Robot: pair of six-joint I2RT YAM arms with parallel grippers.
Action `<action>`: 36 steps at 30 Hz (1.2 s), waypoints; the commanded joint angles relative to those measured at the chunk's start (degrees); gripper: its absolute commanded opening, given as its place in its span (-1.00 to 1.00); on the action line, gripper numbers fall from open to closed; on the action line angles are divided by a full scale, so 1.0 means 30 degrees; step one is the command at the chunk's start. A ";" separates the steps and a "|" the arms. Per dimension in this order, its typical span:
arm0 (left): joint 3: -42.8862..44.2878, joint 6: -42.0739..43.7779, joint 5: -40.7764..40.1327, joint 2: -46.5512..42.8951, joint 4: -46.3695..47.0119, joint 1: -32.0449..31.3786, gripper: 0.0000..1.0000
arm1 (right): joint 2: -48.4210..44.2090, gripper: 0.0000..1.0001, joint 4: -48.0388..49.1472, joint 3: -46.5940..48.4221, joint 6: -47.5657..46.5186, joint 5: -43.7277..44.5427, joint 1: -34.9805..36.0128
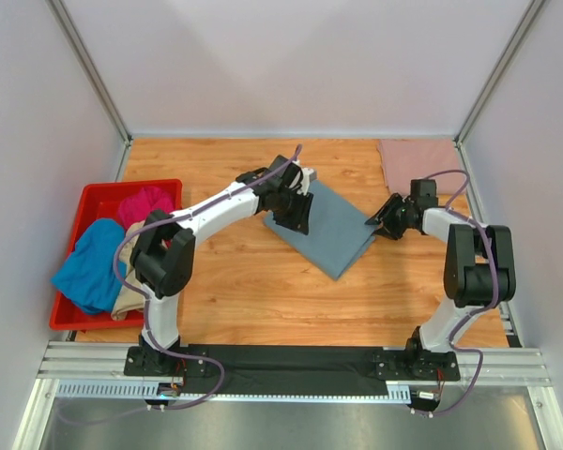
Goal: Fold and stack the t-shirts
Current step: Neatly place the folded tshirt to the corner
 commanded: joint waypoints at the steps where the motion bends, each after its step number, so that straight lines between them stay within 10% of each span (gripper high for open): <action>1: 0.0594 -0.0828 -0.0881 0.0103 -0.0867 0.1580 -0.12 | -0.2663 0.06 -0.1865 0.0787 0.0821 0.1185 0.0174; 7: 0.0916 -0.1034 -0.2200 0.1066 -0.1659 0.3277 -0.05 | -0.5362 0.39 -0.5210 -0.0552 0.3251 0.4264 0.1428; 19: 0.1241 0.0431 0.2661 0.3852 -0.0812 0.5653 0.15 | -0.2702 0.36 -0.2956 -0.1001 0.2060 0.3740 0.3133; 26: -0.2762 -0.1086 0.2288 0.1783 -0.1162 0.5595 -1.00 | -0.0093 -0.04 -0.1147 -0.0325 -0.1425 0.0991 0.2667; 30: -0.5669 -0.2613 0.1902 -0.0590 -0.1543 0.5624 -1.00 | 0.0639 -0.57 0.0179 0.0549 -0.3560 -0.1704 0.2255; 36: -0.7842 -0.4636 0.2223 -0.4054 -0.1603 0.5683 0.03 | 0.2865 -0.99 0.1437 0.3071 -0.5180 -0.6715 0.1728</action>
